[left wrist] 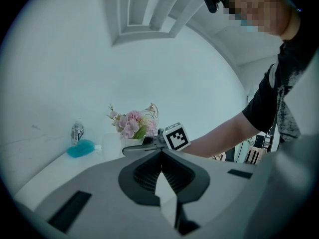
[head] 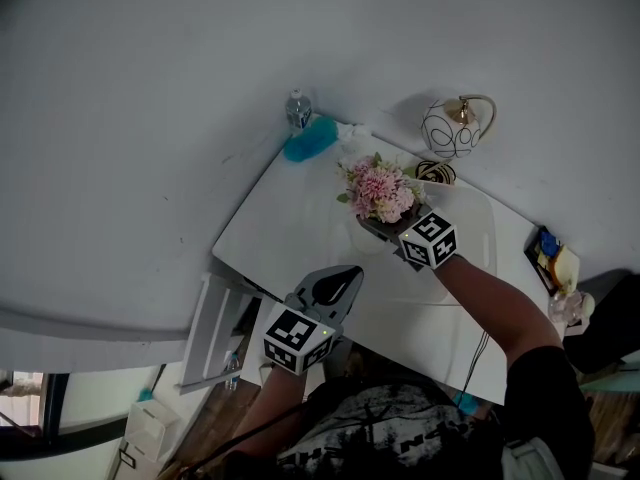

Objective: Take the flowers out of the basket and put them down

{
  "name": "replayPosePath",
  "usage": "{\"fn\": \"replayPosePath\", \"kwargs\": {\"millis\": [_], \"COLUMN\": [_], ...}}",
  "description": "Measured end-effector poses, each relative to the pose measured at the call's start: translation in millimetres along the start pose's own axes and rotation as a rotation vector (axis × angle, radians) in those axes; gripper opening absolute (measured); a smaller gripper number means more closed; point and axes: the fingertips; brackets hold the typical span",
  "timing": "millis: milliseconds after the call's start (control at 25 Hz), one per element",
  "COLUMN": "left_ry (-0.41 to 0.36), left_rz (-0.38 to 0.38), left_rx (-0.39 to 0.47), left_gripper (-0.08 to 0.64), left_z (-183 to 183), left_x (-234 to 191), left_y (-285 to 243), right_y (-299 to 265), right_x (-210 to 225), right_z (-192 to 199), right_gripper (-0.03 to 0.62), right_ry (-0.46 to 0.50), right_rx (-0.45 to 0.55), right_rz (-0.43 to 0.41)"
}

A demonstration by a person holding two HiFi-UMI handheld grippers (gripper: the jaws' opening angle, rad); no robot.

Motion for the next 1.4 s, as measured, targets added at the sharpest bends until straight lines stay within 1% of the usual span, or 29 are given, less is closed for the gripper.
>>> {"fn": "replayPosePath", "kwargs": {"millis": [320, 560, 840, 1200, 1400], "left_ry": [-0.023, -0.031, -0.056, -0.066, -0.075], "left_rz": [0.028, 0.065, 0.125, 0.206, 0.254], "left_rx": [0.018, 0.021, 0.033, 0.023, 0.006], "left_gripper": [0.014, 0.014, 0.014, 0.014, 0.014], "left_z": [-8, -10, -14, -8, -2], "left_x": [11, 24, 43, 82, 115], "left_y": [-3, -4, -10, -22, -42], "right_y": [17, 40, 78, 136, 179], "right_x": [-2, -15, -16, -19, -19], "right_z": [-35, -57, -86, -122, -136], "right_gripper": [0.336, 0.336, 0.336, 0.336, 0.336], "right_ry": [0.019, 0.029, 0.050, 0.071, 0.075], "right_rx": [0.048, 0.072, 0.109, 0.147, 0.181], "right_rz": [0.016, 0.024, 0.084, 0.143, 0.178]}}
Point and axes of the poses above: the fingertips, and each gripper's own axes: y backward along the fingers, x to its right, z out of its underside, and after that the axes turned 12 degrees about x, right-handed
